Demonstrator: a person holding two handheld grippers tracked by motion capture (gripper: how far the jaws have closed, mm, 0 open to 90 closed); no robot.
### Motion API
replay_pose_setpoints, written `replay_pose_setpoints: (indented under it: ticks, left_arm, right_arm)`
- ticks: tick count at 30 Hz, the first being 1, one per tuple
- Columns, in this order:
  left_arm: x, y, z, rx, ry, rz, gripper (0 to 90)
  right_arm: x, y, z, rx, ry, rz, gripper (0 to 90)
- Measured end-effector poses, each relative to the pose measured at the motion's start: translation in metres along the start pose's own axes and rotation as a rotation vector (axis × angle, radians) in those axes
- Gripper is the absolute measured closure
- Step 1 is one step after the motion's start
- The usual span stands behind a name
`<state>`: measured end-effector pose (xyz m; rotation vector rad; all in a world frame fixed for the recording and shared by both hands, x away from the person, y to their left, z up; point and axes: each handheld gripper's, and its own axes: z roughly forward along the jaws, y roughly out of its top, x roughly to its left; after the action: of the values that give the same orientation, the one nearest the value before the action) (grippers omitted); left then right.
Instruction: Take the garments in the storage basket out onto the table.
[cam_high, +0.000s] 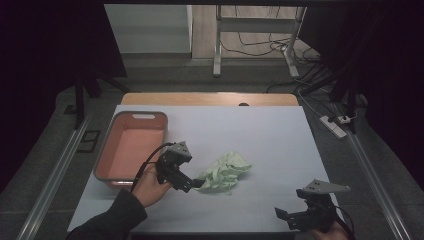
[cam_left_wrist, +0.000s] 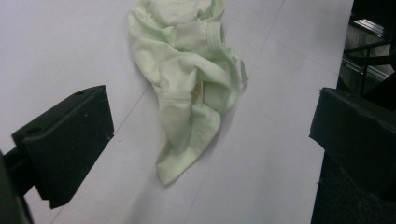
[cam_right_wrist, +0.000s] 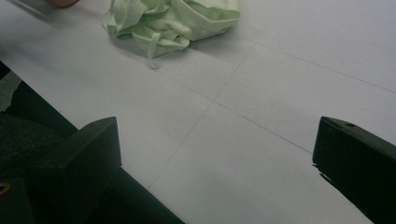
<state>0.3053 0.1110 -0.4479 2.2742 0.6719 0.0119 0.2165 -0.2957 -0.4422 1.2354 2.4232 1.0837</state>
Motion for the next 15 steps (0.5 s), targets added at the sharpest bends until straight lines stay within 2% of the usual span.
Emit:
replay_pose_setpoints:
  ticks: [8,15]
  left_arm:
    - [-0.002,-0.008,-0.011,-0.001,0.022,-0.014,0.0]
    - [0.001,-0.018,-0.023,-0.023,0.042,-0.045,0.1]
  right_arm:
    - [0.001,0.0,0.0,-0.002,0.0,-0.002,1.3]
    - [0.0,0.0,0.0,-0.001,0.003,-0.002,1.3]
